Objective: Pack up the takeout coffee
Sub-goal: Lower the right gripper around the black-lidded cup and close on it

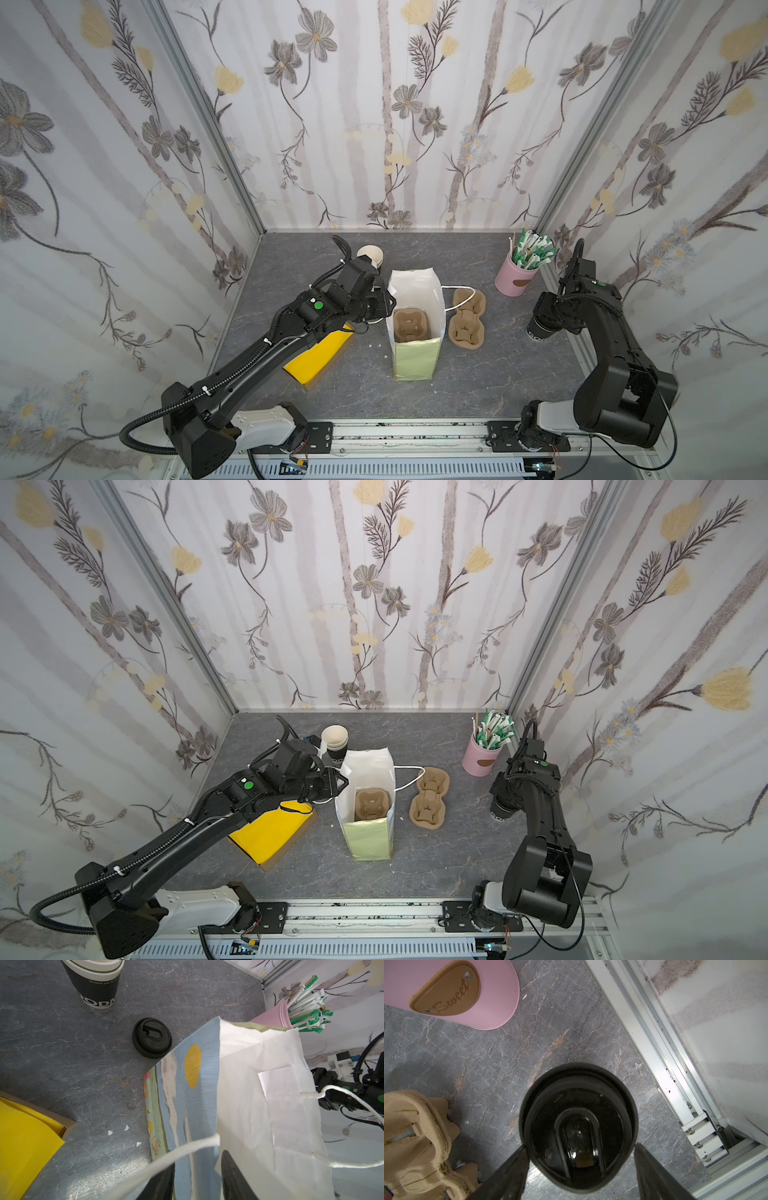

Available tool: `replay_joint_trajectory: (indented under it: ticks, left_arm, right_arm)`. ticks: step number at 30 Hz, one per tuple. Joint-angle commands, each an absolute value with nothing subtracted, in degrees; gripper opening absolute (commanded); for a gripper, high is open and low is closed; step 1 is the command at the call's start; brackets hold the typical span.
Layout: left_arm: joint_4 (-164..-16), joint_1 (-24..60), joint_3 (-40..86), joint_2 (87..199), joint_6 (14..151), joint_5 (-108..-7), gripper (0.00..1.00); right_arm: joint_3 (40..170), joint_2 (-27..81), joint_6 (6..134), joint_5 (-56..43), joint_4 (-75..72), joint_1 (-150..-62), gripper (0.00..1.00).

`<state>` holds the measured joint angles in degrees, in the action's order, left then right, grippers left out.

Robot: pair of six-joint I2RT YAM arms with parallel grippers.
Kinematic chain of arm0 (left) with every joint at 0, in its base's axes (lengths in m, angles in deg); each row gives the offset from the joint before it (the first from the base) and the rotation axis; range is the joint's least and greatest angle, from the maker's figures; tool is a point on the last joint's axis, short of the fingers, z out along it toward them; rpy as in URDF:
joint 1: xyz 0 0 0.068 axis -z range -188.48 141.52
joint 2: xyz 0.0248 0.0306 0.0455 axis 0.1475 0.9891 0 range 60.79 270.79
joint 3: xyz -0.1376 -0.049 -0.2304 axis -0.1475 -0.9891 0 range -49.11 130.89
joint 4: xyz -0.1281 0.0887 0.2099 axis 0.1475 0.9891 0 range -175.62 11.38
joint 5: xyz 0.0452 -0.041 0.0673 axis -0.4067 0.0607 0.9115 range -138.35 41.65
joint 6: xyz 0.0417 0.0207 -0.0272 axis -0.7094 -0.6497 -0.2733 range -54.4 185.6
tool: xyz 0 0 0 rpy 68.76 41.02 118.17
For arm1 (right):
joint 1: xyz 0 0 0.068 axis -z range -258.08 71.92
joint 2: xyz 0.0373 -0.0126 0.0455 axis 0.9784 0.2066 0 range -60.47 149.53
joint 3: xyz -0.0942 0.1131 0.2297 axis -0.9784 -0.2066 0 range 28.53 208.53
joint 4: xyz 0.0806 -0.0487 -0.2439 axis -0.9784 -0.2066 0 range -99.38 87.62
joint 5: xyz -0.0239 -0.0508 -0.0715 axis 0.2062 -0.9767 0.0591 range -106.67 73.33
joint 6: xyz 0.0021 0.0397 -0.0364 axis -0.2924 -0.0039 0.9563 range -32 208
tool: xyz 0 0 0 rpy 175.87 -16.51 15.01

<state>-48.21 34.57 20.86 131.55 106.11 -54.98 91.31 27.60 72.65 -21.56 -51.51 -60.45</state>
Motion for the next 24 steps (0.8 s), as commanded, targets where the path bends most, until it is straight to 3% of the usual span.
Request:
replay_joint_trajectory:
  ticks: [1,5,9,24]
  left_arm:
    - [-49.1,34.4,21.2,131.6,105.9,-54.6,0.4]
    - [-49.1,34.3,21.1,131.6,105.7,-54.5,0.4]
    - [-49.1,34.1,21.4,131.9,104.9,-54.4,0.47]
    - [-49.1,33.4,21.7,131.6,104.5,-54.7,0.47]
  right_arm:
    - [92.1,27.9,73.3,-22.1,-50.3,-60.4,0.79]
    - [92.5,28.0,73.2,-22.3,-50.3,-60.6,0.79]
    - [92.7,28.4,73.1,-22.5,-50.1,-60.5,0.79]
    - [93.2,30.2,73.2,-21.6,-50.0,-60.5,0.75]
